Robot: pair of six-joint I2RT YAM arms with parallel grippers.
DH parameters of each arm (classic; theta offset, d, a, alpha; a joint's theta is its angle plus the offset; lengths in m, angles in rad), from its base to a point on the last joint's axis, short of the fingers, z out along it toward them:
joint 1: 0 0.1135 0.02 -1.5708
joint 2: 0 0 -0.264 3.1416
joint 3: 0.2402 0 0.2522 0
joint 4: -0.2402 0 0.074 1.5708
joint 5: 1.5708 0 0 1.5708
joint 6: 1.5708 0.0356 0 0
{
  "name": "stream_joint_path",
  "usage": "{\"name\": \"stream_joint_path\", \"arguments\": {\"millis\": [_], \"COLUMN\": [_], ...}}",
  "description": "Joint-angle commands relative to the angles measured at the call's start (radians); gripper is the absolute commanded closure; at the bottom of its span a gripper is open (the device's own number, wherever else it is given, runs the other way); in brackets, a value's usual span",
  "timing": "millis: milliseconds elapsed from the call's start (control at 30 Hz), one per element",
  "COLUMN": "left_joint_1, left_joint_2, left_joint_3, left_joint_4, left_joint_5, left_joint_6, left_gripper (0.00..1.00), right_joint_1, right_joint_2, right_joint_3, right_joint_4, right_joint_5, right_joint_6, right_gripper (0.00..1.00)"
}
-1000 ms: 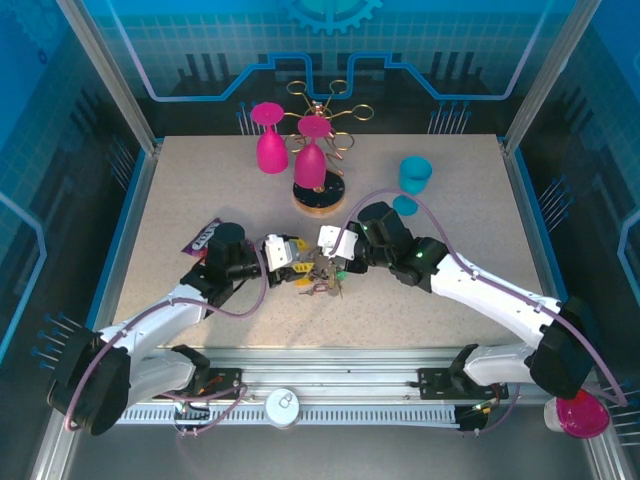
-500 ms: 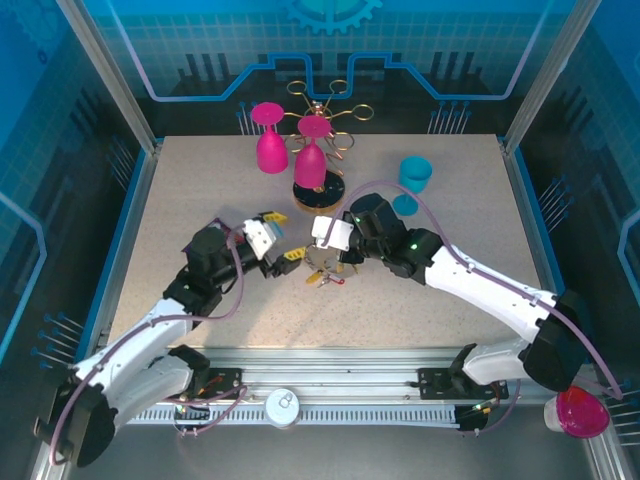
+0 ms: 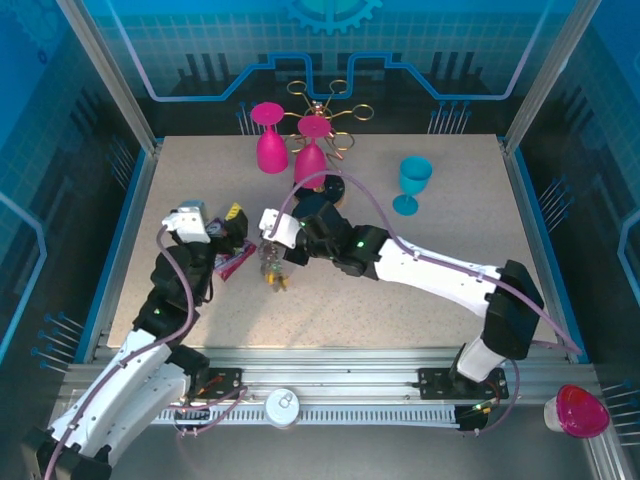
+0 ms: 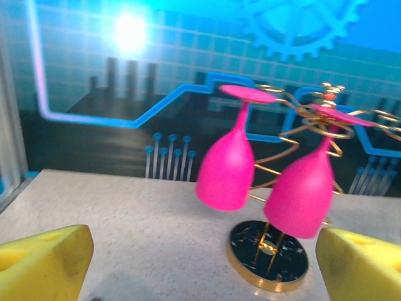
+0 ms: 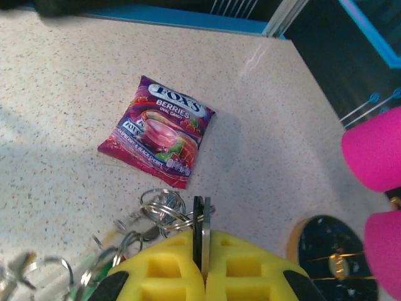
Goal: Put the keys on the keyring
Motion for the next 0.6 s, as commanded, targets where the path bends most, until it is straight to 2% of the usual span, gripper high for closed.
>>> {"name": "stream_joint_path", "arguments": {"millis": [0,133,367,567], "left_joint_1": [0.019,0.029,0.037,0.041], "left_joint_2": [0.003,0.031,0.068,0.103], "left_joint_3": [0.023,0.025,0.022,-0.013], "left_joint_4": [-0.074,-0.109,-0.144,-0.124], "left_joint_5": [-0.118,-0.102,-0.041,-0.041], "left_joint_6": [-0.119,-0.154,-0.18,-0.219], "left_gripper": [0.08,0.08,0.08,0.08], "right_joint_1": [-0.002,-0.024,-0.121,-0.143], "right_joint_2": [0.04,0.036,-0.084,-0.145], "right_joint_3": [-0.031,-0.161,-0.347,-0.462], "right_joint_4": [0.103,0.151,0.017,-0.058], "right_joint_5": [0.047,0.036,-0.067,-0.008], "right_joint_6": [0.117,0.039,-0.256,-0.357], "right_gripper": [1.0,1.0,1.0,1.0]}}
